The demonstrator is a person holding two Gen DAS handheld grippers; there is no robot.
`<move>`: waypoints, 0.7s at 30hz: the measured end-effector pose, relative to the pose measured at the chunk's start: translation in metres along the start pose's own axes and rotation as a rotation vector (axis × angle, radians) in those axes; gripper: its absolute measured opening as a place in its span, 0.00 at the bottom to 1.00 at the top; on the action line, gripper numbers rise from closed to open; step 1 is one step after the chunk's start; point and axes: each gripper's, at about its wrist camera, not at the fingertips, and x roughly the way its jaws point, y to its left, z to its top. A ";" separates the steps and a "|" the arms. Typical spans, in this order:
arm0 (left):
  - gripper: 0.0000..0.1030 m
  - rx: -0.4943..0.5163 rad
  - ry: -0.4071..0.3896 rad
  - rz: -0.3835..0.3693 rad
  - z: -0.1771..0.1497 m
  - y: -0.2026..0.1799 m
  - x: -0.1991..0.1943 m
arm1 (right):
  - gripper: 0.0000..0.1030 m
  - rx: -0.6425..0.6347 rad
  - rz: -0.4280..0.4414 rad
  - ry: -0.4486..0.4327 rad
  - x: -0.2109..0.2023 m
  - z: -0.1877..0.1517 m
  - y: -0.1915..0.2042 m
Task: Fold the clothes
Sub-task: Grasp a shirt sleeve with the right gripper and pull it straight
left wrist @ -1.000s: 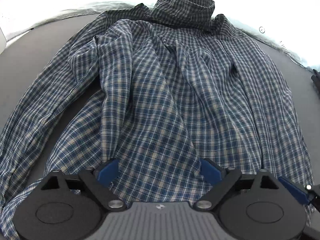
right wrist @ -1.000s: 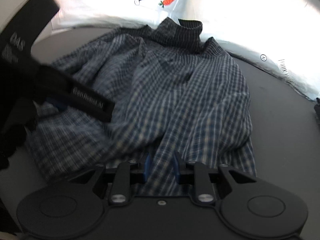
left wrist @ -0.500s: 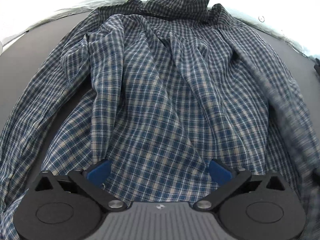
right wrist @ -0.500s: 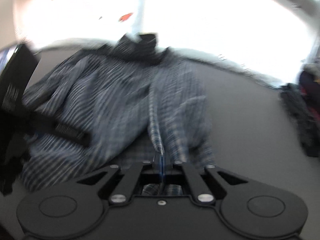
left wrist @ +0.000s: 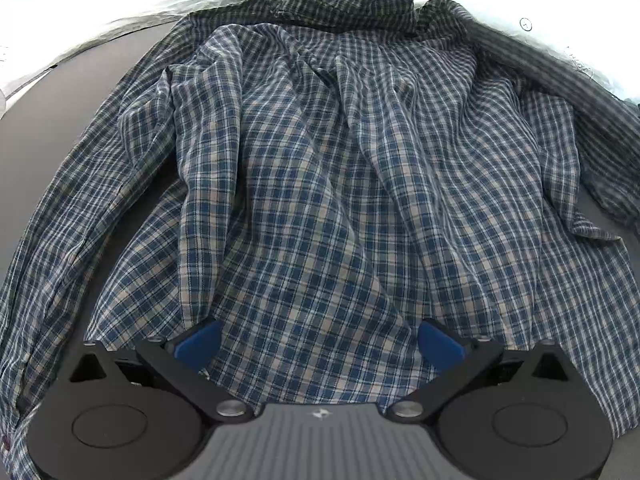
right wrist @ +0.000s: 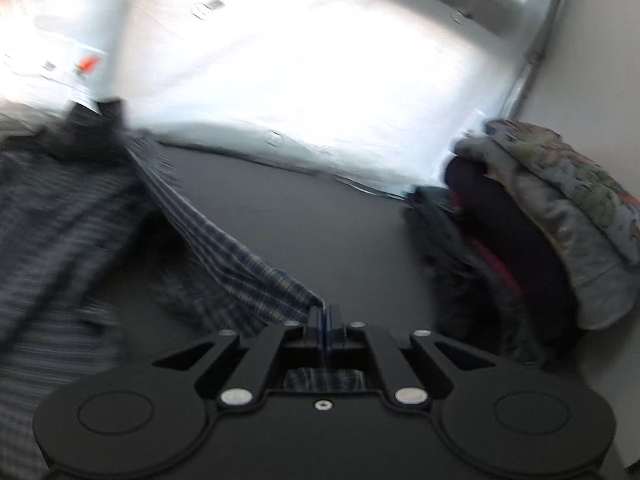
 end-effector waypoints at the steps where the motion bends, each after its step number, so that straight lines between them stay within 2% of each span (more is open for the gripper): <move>1: 1.00 -0.002 0.000 0.001 0.000 0.000 0.000 | 0.08 0.003 -0.013 0.005 0.004 -0.001 -0.006; 5: 1.00 -0.011 0.006 0.006 0.001 -0.001 -0.002 | 0.28 0.054 -0.023 0.018 -0.005 -0.016 -0.022; 10: 1.00 -0.026 0.006 0.017 0.003 -0.003 -0.003 | 0.33 0.143 -0.005 0.109 -0.007 -0.047 -0.036; 13: 1.00 -0.031 -0.002 0.020 0.001 -0.003 -0.004 | 0.39 0.189 0.004 0.163 0.000 -0.065 -0.043; 16: 1.00 -0.034 -0.008 0.023 0.000 -0.004 -0.005 | 0.43 0.098 0.003 0.187 0.013 -0.073 -0.037; 19: 1.00 -0.039 -0.006 0.025 0.001 -0.005 -0.006 | 0.47 -0.070 0.011 0.183 0.021 -0.079 -0.023; 21: 1.00 -0.041 -0.001 0.026 0.001 -0.003 -0.006 | 0.46 -0.172 0.001 0.174 0.025 -0.083 -0.013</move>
